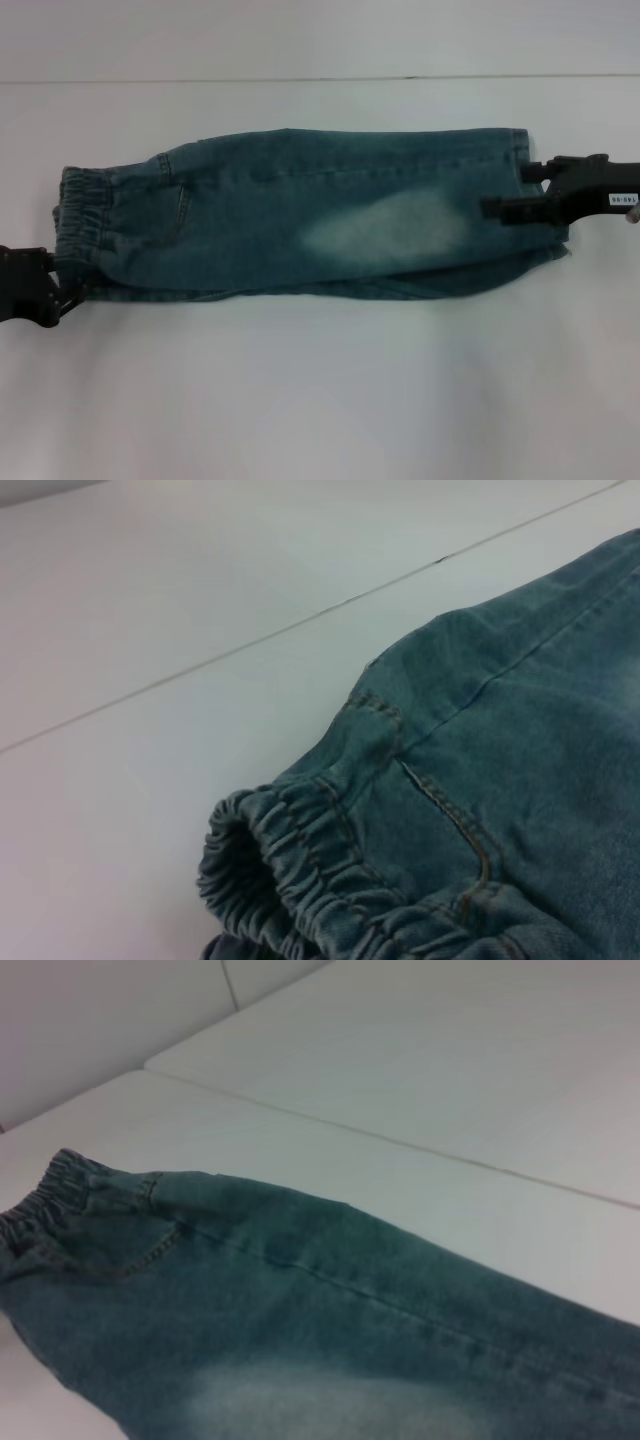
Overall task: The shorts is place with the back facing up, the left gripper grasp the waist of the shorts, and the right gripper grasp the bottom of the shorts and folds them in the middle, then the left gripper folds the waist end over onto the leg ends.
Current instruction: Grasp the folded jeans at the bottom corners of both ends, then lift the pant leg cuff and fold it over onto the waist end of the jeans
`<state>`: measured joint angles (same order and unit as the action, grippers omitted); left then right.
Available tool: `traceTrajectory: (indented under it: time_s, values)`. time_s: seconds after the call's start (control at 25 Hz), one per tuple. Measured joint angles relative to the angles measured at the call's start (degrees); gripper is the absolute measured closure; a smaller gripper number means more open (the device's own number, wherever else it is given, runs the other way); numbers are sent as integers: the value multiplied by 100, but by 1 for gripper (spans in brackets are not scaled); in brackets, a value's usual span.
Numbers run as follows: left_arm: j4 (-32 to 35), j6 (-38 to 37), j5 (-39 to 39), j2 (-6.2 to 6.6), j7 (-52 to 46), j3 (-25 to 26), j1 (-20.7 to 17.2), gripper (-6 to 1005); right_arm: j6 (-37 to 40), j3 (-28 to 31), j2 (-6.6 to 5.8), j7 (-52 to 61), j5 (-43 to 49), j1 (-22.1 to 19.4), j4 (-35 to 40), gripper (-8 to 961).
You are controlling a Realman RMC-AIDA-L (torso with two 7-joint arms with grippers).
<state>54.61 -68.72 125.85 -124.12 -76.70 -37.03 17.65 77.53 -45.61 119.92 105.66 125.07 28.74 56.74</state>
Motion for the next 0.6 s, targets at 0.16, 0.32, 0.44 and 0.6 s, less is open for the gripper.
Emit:
traceTrajectory:
  time_s: [0.16,0.32,0.44,0.6]
  values:
    - [-7,27,69,13,-83,-40,48,573,-7,-3,1,-103,-114,-12,-170,10]
    - [46,-129,441,33,-470,-51,213,707,-133,-2,5,-328,-321,-22,-406,13]
    - [237,-243,691,33,-816,-64,359,779,-342,-21,5,-617,-607,-8,-665,16]
    - [814,-822,958,72,-1538,-192,601,853,-780,-26,5,-1247,-1158,61,-1165,19]
